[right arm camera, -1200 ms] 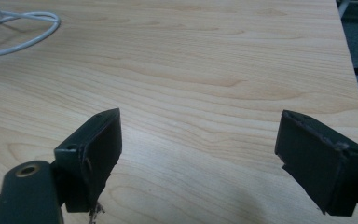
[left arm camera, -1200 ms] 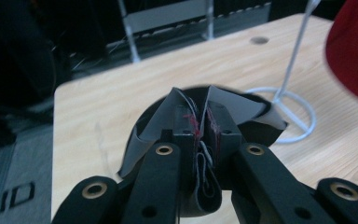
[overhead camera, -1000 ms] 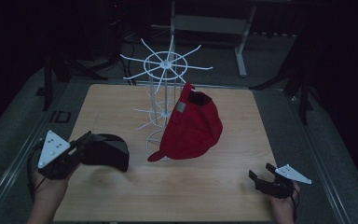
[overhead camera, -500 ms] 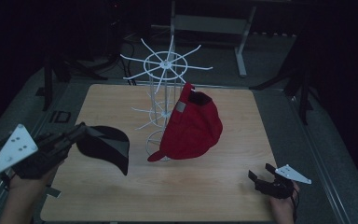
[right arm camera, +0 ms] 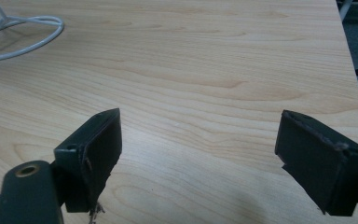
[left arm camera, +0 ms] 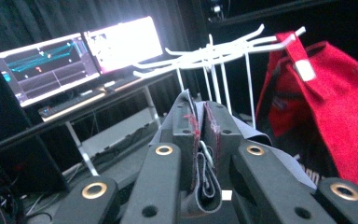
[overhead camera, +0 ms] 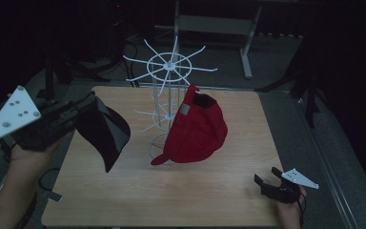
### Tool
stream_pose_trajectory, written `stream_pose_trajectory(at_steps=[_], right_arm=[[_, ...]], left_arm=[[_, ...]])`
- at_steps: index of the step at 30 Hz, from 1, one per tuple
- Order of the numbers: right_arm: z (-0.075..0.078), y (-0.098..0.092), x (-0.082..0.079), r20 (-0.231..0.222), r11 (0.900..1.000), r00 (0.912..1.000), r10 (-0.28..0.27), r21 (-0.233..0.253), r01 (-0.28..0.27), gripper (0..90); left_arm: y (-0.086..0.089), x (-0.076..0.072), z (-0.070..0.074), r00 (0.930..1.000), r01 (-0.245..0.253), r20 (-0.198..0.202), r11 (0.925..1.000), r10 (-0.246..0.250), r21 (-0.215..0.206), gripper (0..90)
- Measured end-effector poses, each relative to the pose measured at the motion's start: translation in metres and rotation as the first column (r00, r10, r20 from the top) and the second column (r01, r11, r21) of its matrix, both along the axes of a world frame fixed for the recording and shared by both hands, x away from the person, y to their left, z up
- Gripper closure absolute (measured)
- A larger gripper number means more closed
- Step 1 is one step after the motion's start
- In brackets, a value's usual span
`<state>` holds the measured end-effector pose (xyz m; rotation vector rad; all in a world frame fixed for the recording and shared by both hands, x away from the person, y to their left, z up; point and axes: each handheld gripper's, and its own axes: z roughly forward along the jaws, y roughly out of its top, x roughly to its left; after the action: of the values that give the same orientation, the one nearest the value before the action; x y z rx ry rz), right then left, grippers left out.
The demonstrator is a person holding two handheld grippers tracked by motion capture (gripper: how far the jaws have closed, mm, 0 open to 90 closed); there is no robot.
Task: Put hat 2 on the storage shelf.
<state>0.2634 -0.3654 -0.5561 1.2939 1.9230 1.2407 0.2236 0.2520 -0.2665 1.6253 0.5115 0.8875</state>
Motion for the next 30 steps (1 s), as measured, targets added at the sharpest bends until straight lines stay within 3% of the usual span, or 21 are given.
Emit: stream_pose_trajectory(at_steps=[3,16,23,30], right_arm=[[0.000,0.000,0.000,-0.004,1.000,1.0000,-0.002,0.001,0.002,14.5],[0.000,-0.001,0.000,-0.009,1.000,1.0000,-0.001,0.009,0.002,14.5],[0.000,0.000,0.000,-0.011,1.000,0.9999,-0.001,0.004,0.001,14.5],[0.000,-0.001,0.000,-0.017,1.000,0.9999,-0.003,0.003,0.003,14.5]], left_arm=[[-0.003,0.003,0.003,0.9998,0.018,0.006,0.9995,-0.018,-0.025,84.3],[-0.033,0.030,0.028,0.9993,0.025,0.028,0.9992,-0.024,-0.031,84.3],[-0.046,0.041,0.037,0.9966,0.082,0.004,0.9958,-0.082,-0.040,84.2],[-0.060,0.047,0.035,0.9901,0.139,-0.015,0.9893,-0.140,-0.043,84.1]])
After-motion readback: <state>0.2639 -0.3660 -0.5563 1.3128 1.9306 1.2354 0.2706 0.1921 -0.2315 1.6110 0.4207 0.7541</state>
